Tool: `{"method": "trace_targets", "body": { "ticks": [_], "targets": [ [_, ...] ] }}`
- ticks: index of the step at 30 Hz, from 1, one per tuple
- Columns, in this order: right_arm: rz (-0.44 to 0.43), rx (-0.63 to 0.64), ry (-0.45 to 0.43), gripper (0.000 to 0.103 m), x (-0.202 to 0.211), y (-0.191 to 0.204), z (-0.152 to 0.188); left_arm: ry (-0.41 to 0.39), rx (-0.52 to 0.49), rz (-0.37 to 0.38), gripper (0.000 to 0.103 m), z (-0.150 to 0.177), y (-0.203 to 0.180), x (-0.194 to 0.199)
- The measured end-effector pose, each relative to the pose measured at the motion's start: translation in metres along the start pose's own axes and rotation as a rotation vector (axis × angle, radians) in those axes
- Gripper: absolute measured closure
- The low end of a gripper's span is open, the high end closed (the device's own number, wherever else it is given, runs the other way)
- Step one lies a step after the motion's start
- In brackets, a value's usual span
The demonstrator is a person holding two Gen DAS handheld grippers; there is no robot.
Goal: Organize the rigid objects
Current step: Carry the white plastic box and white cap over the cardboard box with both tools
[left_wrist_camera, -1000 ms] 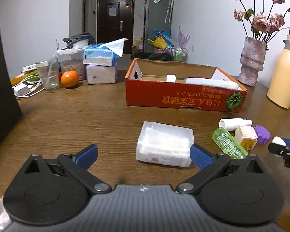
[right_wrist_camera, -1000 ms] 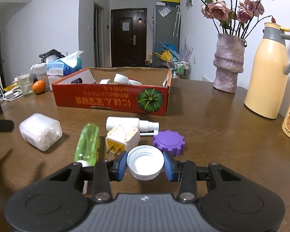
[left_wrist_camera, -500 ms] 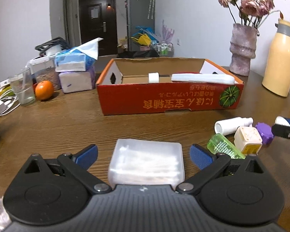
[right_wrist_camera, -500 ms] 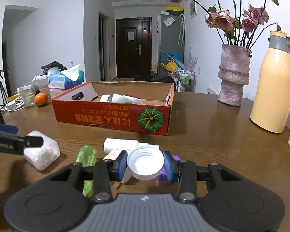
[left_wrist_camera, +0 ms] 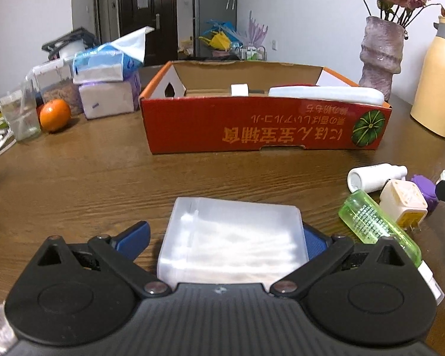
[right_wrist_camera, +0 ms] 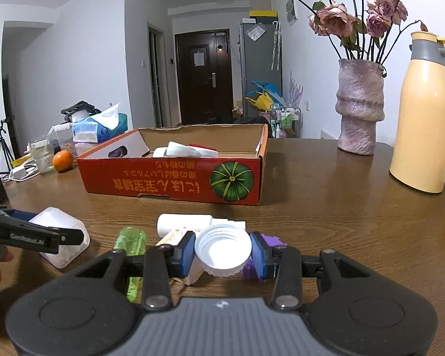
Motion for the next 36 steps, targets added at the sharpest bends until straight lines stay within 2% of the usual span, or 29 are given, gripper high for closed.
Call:
{"method": "trace_targets", "body": {
  "ticks": [1,2,3,9,19,30,36],
  "targets": [
    [0.001,-0.001,0.001,0.064,0.0,0.0,0.0,0.004,0.006,0.003,0.001,0.0,0.001,-0.001],
    [0.001,-0.003,0.004,0.064,-0.001,-0.001,0.001,0.008,0.009,0.014,0.008,0.001,0.001,-0.001],
    [0.002,-0.004,0.006,0.064,-0.002,-0.001,0.001,0.011,0.008,0.025,0.02,0.001,0.001,-0.001],
    [0.012,-0.005,0.011,0.064,-0.005,0.001,0.003,0.004,0.015,0.008,0.02,0.001,0.003,0.0],
    [0.02,0.001,0.006,0.064,-0.003,0.009,0.002,-0.059,0.056,-0.032,0.021,-0.005,0.012,0.015],
    [0.018,-0.002,-0.038,0.064,0.006,0.012,-0.009,-0.144,0.078,-0.063,0.02,-0.013,0.014,0.039],
    [0.018,0.001,-0.074,0.064,0.01,0.008,-0.023,-0.191,0.081,-0.049,0.02,-0.023,0.005,0.054]
  ]
}}
Point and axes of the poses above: each gripper's, at about its wrist camera, not at the fingertips, and x roughly against the way its jaws point, y to its left, z to its underside, the point moved 4 cm from there along -x, roughly the way its jaws point, and after that the axes turned 10 degrees about x, right-handed, at the moved point
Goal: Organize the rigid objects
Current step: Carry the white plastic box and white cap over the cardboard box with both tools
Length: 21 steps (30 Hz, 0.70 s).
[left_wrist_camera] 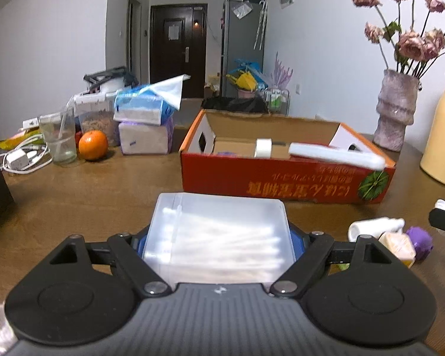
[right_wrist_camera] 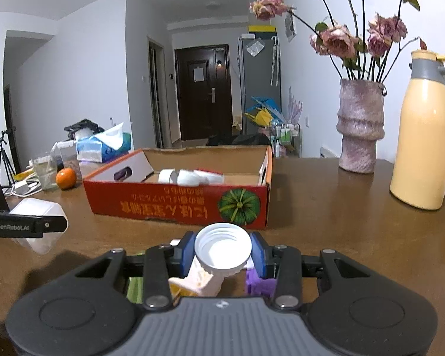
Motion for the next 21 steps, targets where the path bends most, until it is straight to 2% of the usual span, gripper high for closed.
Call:
{"method": "trace_targets", "body": {
  "ticks": [7,14,21],
  "targets": [
    [-0.002,0.013,-0.052,0.064,0.001,-0.003,-0.024,-0.054,-0.018,0.026,0.02,-0.018,-0.02,0.012],
    [-0.013,0.034,-0.099,0.064,-0.004,-0.002,-0.049,-0.113,0.014,0.052,0.02,-0.042,-0.036,0.016],
    [-0.02,0.037,-0.147,0.064,-0.015,-0.002,-0.075,-0.132,0.05,0.064,0.02,-0.064,-0.047,0.004]
  ]
}}
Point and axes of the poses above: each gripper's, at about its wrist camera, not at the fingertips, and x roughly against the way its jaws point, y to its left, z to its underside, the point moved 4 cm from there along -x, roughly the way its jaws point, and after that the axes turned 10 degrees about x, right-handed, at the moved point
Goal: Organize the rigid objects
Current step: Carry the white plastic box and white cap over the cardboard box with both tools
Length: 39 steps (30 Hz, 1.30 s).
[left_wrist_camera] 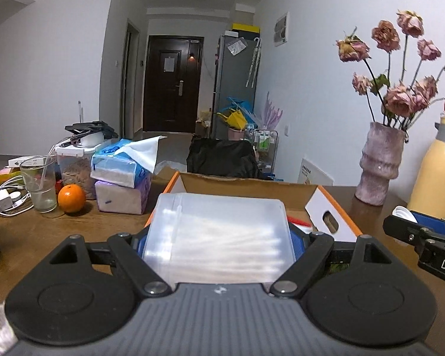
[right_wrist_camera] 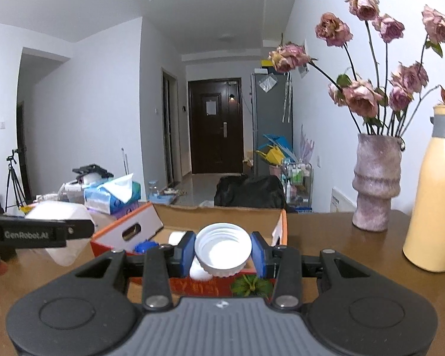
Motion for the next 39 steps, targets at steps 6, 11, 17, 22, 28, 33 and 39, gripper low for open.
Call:
{"method": "trace_targets", "body": {
  "ticks": [6,11,17,22,28,33,39],
  "targets": [
    [-0.003,-0.014,-0.02,0.064,-0.022,-0.004,-0.014,-0.018,0.021,-0.014,0.02,-0.011,-0.004,-0.02],
    [-0.007,-0.026,-0.019,0.064,-0.043,-0.008,-0.021,-0.029,0.04,-0.026,0.02,-0.02,-0.007,-0.04],
    [-0.016,-0.046,-0.007,0.064,-0.072,-0.013,-0.024,-0.024,0.041,-0.038,0.02,-0.024,-0.01,-0.069],
    [-0.021,-0.052,0.013,0.064,-0.095,-0.017,-0.027,-0.022,0.038,-0.05,0.02,-0.028,-0.011,-0.09],
    [-0.034,-0.052,0.041,0.064,-0.123,-0.018,-0.028,-0.012,0.033,-0.066,0.02,-0.032,-0.012,-0.115],
    [-0.033,-0.038,0.06,0.064,-0.144,-0.017,-0.03,0.005,0.024,-0.081,0.02,-0.034,-0.012,-0.138],
    [-0.044,-0.039,0.091,0.064,-0.166,-0.018,-0.029,0.027,-0.001,-0.097,0.02,-0.035,-0.01,-0.163]
  ]
}}
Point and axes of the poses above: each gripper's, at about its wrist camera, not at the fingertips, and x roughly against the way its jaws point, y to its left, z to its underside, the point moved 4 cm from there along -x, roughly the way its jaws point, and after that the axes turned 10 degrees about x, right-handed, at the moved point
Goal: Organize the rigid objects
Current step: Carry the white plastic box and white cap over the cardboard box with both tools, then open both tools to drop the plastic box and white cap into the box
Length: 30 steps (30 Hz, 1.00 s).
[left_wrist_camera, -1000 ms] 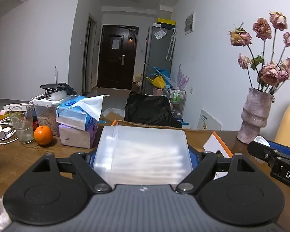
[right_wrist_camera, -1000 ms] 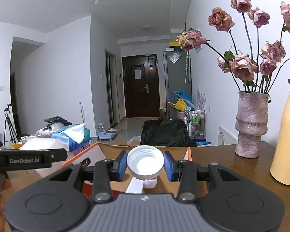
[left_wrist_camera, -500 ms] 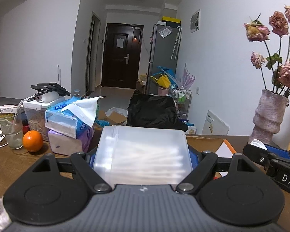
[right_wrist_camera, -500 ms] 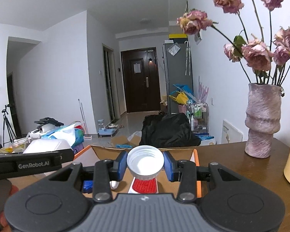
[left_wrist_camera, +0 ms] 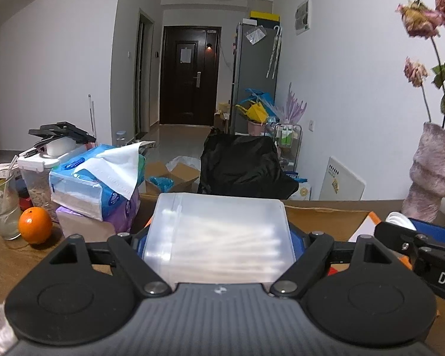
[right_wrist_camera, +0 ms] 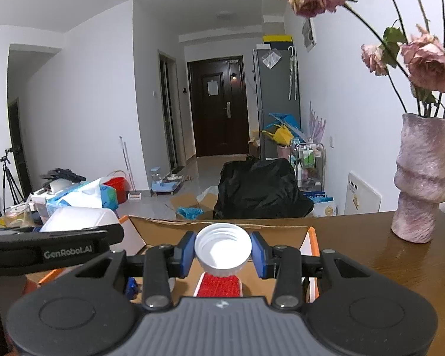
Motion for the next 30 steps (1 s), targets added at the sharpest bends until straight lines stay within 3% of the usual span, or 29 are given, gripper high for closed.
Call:
{"method": "trace_targets", "body": {
  "ticks": [24,25,26,28,29,30],
  "targets": [
    [0.024,0.028,0.125,0.064,-0.042,-0.008,0.013,0.116,-0.064,-0.036,0.019,0.015,0.007,-0.048],
    [0.027,0.022,0.128,0.057,-0.043,-0.009,0.015,0.118,-0.064,-0.04,0.019,0.015,0.007,-0.049],
    [0.033,0.014,0.137,0.038,-0.045,-0.011,0.015,0.118,-0.062,-0.043,0.016,0.015,0.008,-0.049],
    [0.053,-0.003,0.137,0.013,-0.045,-0.014,0.017,0.113,-0.054,-0.046,0.007,0.014,0.009,-0.048],
    [0.059,-0.006,0.134,0.011,-0.045,-0.015,0.017,0.105,-0.051,-0.051,0.001,0.013,0.01,-0.047],
    [0.056,-0.008,0.135,0.011,-0.045,-0.016,0.017,0.096,-0.051,-0.054,0.0,0.013,0.01,-0.046]
  ]
}}
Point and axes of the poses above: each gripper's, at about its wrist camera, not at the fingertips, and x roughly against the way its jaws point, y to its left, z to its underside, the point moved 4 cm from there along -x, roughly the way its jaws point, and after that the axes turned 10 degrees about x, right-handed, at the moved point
